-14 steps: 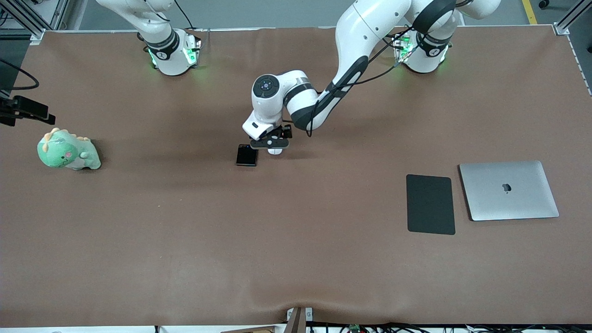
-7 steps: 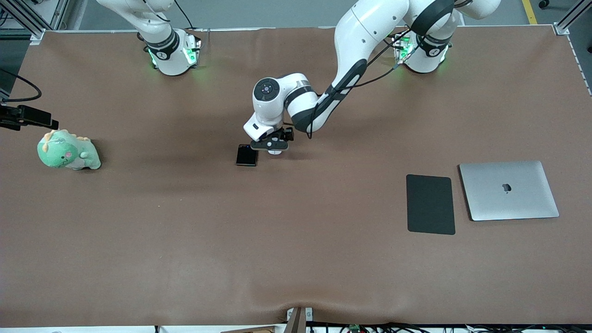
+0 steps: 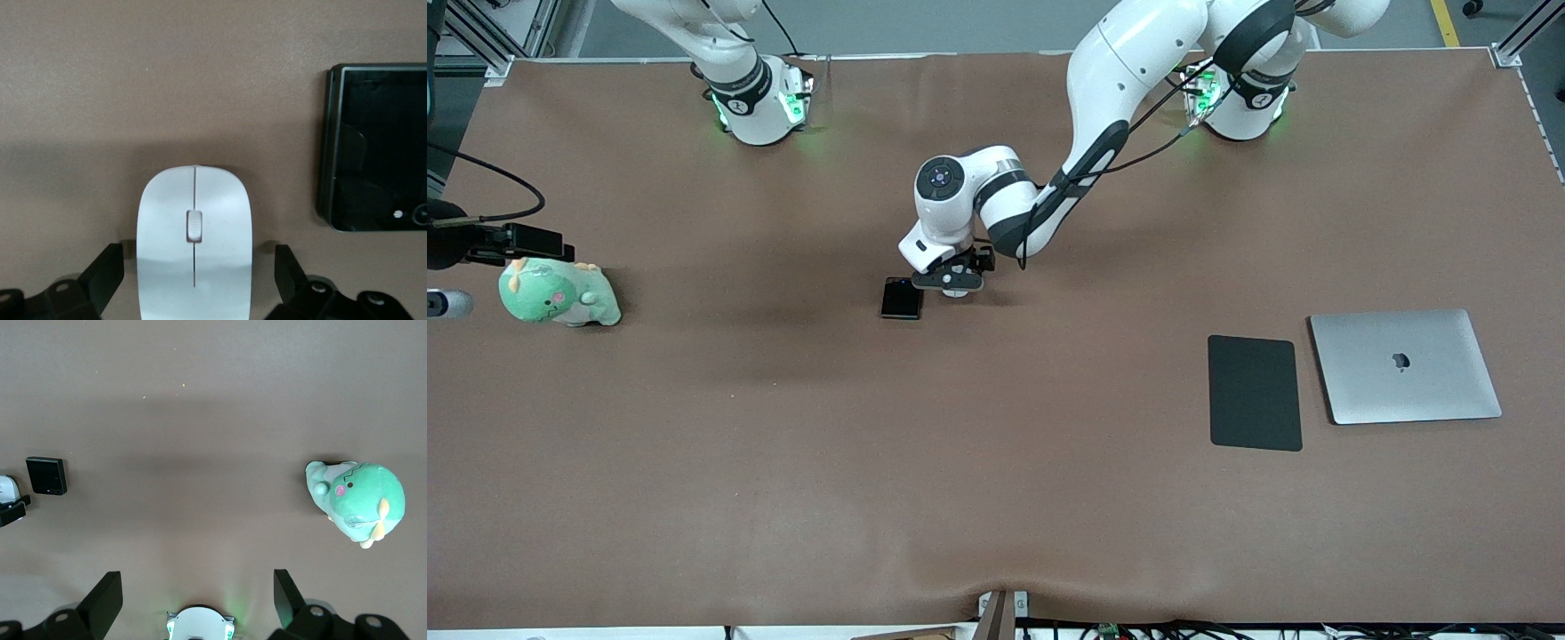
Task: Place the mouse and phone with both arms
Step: 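Lower and close the left gripper on the white mouse, then carry the mouse to the pad while the right gripper reaches the phone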
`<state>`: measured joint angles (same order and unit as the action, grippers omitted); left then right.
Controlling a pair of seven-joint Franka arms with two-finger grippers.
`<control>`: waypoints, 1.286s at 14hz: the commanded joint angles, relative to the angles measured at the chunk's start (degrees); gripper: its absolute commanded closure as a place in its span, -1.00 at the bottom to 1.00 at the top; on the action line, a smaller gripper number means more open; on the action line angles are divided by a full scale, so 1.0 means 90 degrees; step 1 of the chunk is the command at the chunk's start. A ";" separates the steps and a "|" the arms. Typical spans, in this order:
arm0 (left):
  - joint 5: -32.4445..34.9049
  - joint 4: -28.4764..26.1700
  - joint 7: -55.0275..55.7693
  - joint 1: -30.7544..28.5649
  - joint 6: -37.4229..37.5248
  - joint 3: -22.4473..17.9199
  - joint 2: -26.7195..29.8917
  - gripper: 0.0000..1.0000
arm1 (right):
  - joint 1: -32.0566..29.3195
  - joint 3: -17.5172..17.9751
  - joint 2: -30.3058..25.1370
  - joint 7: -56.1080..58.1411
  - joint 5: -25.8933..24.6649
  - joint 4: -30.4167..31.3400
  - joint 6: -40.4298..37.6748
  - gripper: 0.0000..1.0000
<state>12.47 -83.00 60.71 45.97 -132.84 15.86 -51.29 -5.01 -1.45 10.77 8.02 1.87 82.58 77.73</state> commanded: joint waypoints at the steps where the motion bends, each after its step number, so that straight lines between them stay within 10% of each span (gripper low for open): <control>1: 0.0186 0.0062 -0.0007 0.0048 0.0063 -0.0024 -0.0014 -0.44 | 0.0116 -0.0015 0.0014 -0.0041 0.0105 0.0013 -0.0110 -1.00; 5: 0.0196 0.0111 -0.0007 0.0048 0.0550 -0.0015 0.0093 0.44 | 0.0273 -0.0015 0.0171 -0.0041 0.0104 -0.0006 -0.0023 -1.00; 18: 0.0079 0.0121 -0.0017 -0.1248 0.2337 0.0005 0.2240 0.59 | 0.1707 -0.0005 0.0639 -0.0791 0.0192 0.0053 0.0279 -1.00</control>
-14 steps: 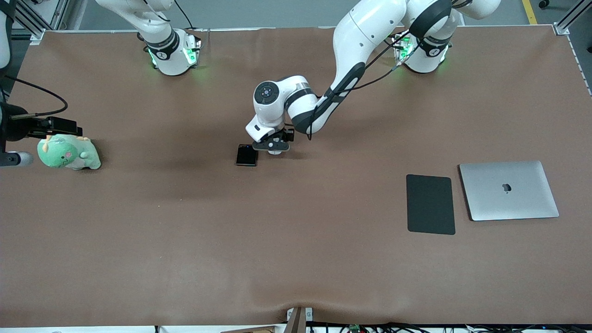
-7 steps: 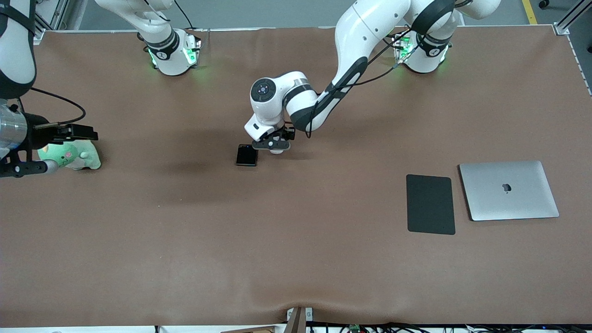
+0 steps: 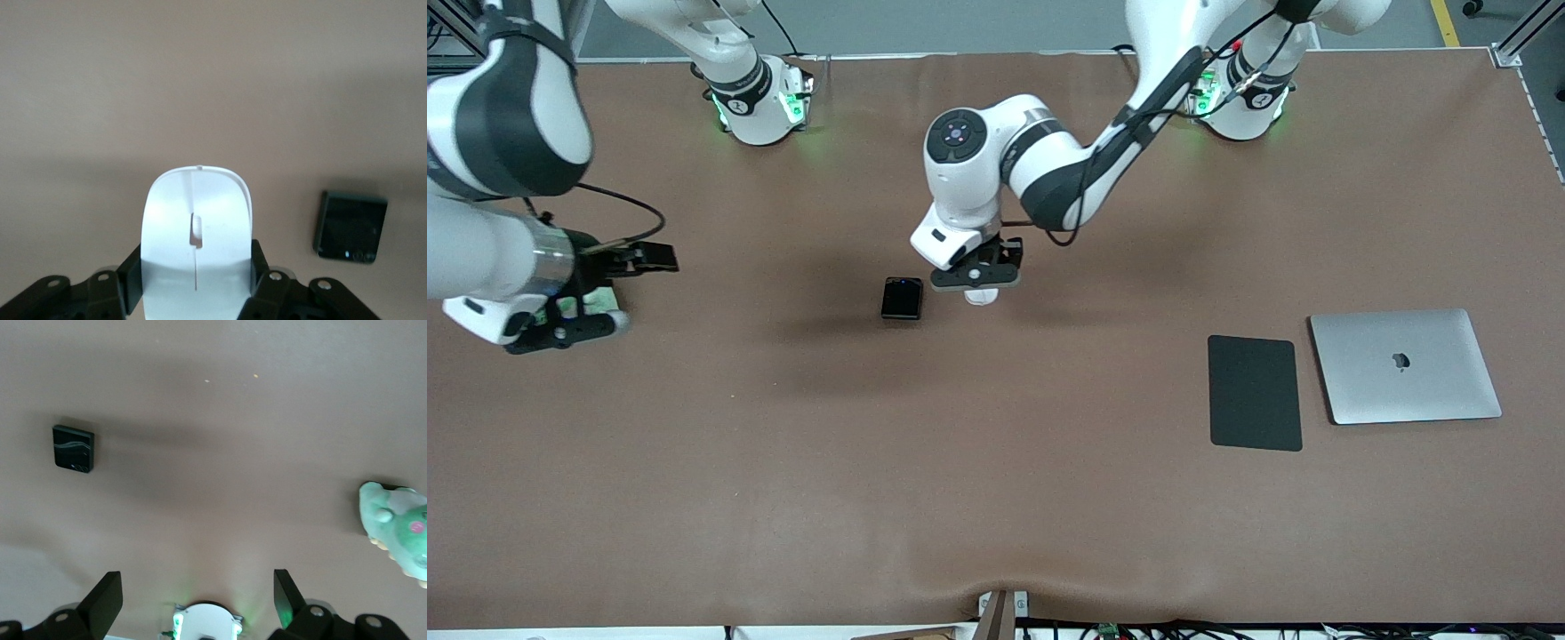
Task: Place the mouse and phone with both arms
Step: 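Carry the mouse to the pad while the right gripper reaches the phone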
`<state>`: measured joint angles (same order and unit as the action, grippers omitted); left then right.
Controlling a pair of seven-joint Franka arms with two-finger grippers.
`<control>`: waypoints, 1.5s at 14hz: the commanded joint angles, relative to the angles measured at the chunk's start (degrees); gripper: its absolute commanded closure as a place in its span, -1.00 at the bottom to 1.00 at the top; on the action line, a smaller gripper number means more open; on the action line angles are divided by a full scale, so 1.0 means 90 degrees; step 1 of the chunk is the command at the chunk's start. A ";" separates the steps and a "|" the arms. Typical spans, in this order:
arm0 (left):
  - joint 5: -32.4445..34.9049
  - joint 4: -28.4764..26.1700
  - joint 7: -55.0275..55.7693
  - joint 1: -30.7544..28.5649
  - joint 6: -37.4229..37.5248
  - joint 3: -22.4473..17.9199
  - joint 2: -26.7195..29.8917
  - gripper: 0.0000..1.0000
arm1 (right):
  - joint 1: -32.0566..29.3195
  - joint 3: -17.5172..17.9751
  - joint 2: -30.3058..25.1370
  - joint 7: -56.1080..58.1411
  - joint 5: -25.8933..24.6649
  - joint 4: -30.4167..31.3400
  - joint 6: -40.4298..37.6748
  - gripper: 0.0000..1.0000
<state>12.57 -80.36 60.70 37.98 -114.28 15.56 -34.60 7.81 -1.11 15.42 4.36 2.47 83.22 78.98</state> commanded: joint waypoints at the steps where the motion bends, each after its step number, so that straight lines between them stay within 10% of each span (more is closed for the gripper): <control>1: 0.0078 -0.0173 -0.0122 -0.0614 0.0488 0.0038 0.0513 0.59 | 0.0439 -0.0043 0.0180 -0.0454 0.0136 0.0020 0.0257 -1.00; 12: 0.0088 -0.0397 -0.3645 -0.3358 0.1477 0.0087 0.0778 0.58 | 0.2089 -0.0043 0.0590 -0.2746 0.0663 0.1806 0.2844 -1.00; 21: 0.0079 -0.1315 -0.5365 -0.4766 -0.0085 0.0107 0.0662 0.58 | 0.2667 -0.0004 0.1226 -0.3385 0.1043 0.2353 0.4298 -1.00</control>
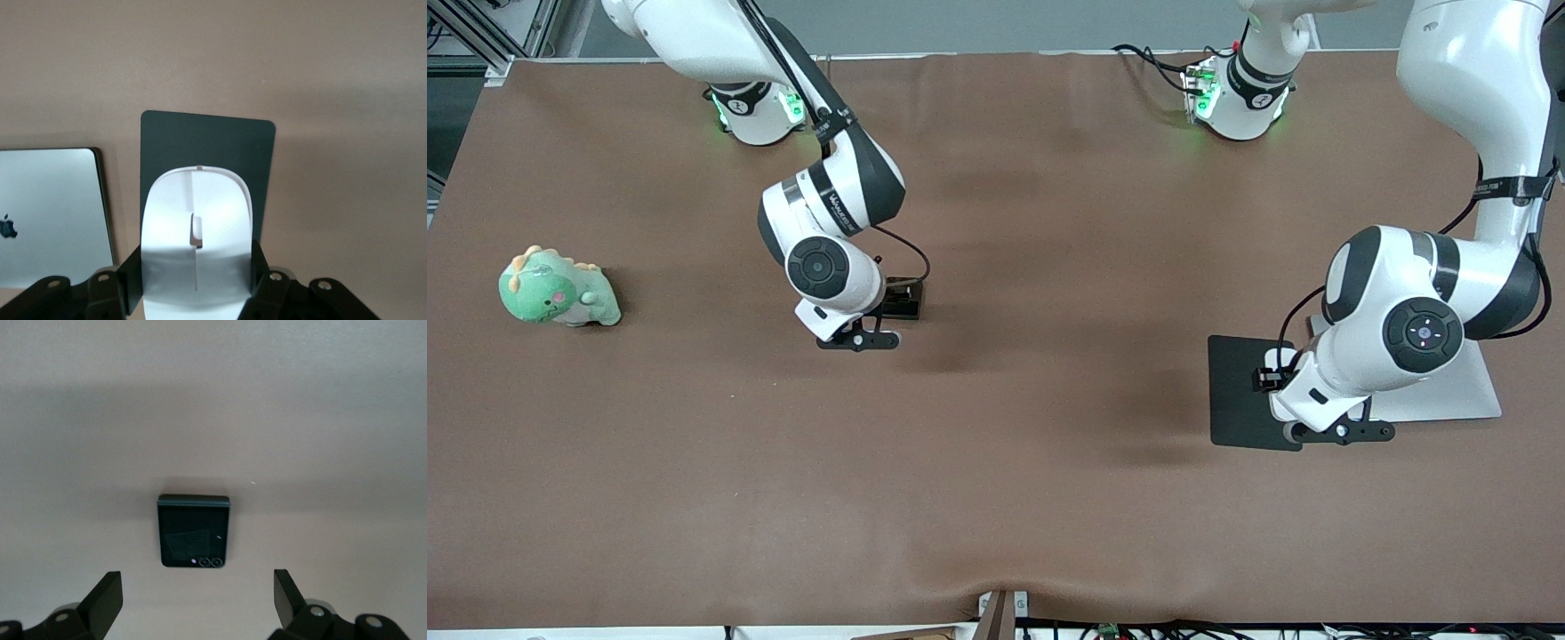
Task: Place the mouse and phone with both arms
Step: 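Carry the mouse to the pad while the right gripper reaches the phone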
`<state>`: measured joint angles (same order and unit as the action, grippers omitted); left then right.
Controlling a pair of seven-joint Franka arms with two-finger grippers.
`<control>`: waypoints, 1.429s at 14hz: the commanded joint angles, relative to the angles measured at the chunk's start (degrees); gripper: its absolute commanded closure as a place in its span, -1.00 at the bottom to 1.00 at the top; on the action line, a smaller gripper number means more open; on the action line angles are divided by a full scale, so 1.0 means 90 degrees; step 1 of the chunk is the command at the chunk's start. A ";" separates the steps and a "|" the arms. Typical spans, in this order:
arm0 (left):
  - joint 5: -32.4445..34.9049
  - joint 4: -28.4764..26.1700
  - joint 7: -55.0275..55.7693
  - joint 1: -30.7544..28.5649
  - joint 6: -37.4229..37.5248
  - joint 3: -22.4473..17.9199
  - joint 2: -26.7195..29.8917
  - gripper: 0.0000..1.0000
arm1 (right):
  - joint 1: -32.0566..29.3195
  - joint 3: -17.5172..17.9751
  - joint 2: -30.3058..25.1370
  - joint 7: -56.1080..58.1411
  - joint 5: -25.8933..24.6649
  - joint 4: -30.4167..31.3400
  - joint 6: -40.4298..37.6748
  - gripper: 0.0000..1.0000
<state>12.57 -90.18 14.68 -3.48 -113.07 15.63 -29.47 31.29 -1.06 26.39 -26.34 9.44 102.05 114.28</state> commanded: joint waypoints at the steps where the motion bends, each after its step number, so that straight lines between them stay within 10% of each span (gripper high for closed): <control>1: 0.0078 -0.0224 -0.0390 -0.0190 -0.0297 0.0099 -0.0054 0.58 | 0.0078 0.0001 0.0017 0.0045 0.0356 0.0427 0.0572 -1.00; 20: 0.0039 -0.0195 -0.0537 -0.0366 -0.1831 0.0070 -0.1501 0.35 | 0.0186 0.0157 0.0408 0.0446 0.0367 0.1102 0.1755 -1.00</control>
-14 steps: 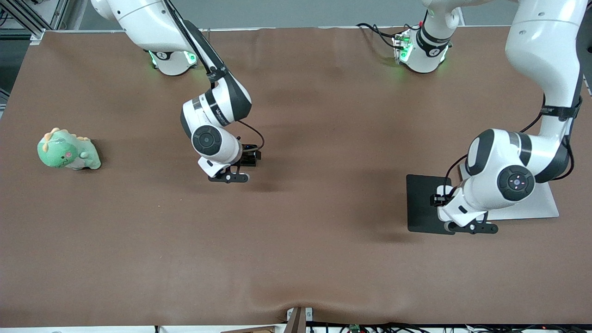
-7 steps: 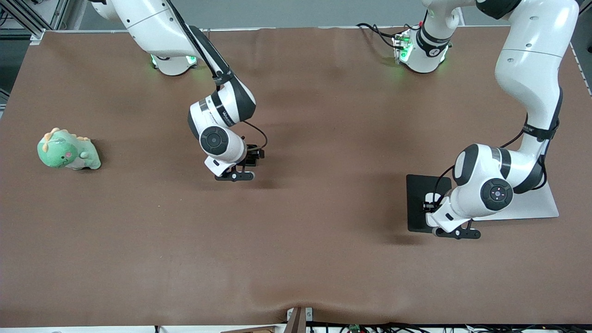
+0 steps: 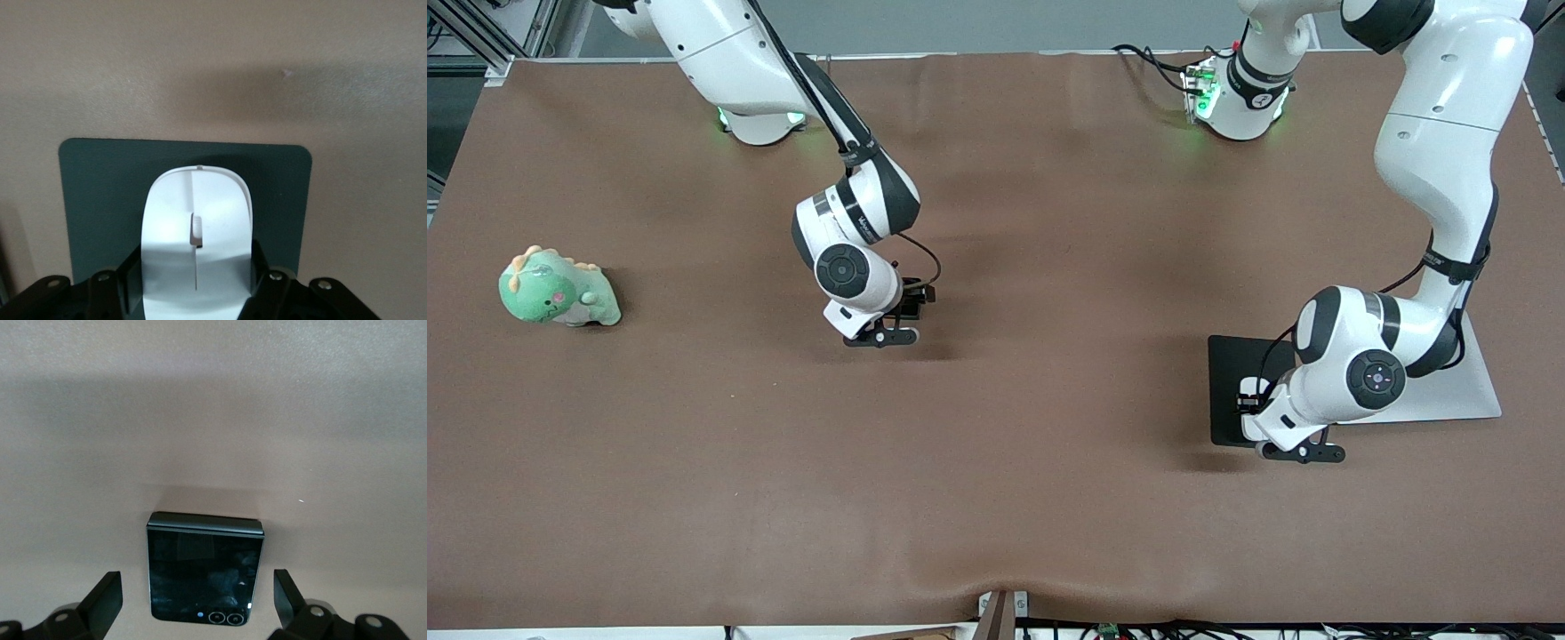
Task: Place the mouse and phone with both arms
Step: 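Lower the mouse onto the pad while the right gripper grasps the phone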
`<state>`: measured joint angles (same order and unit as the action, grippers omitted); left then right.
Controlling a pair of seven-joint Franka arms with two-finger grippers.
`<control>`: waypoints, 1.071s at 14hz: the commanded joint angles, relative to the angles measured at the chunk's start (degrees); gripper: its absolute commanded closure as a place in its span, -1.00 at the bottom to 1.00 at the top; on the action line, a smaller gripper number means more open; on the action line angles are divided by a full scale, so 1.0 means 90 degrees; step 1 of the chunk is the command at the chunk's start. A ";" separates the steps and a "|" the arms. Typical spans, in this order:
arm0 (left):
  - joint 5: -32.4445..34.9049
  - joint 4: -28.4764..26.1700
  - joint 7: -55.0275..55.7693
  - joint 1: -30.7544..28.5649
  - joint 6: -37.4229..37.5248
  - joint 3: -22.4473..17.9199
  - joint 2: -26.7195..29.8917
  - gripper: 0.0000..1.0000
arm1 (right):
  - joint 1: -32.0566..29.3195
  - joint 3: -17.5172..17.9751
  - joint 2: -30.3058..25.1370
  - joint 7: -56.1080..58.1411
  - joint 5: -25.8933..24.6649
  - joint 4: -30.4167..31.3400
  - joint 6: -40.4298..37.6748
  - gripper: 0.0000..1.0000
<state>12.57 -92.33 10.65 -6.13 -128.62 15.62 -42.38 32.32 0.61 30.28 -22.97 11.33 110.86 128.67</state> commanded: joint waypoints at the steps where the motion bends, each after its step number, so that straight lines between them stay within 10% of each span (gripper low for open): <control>1: 0.0039 0.0045 -0.0089 -0.0061 -0.0171 0.0071 -0.0124 0.27 | 0.0100 -0.0028 -0.0025 0.0052 0.0157 0.0201 0.0243 -1.00; 4: 0.0029 0.0035 -0.0089 -0.0070 -0.0201 0.0071 -0.0184 -1.00 | 0.0110 -0.0019 -0.0035 0.0032 0.0167 0.0514 0.0712 -1.00; 15: 0.0020 0.0025 -0.0060 -0.0139 0.0891 0.0110 0.1347 -1.00 | 0.0335 -0.0038 0.0111 -0.0222 0.0440 0.0592 0.1035 -1.00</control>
<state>12.57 -90.24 10.65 -6.60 -124.30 15.79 -36.27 34.60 0.65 30.78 -24.48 13.94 115.58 136.58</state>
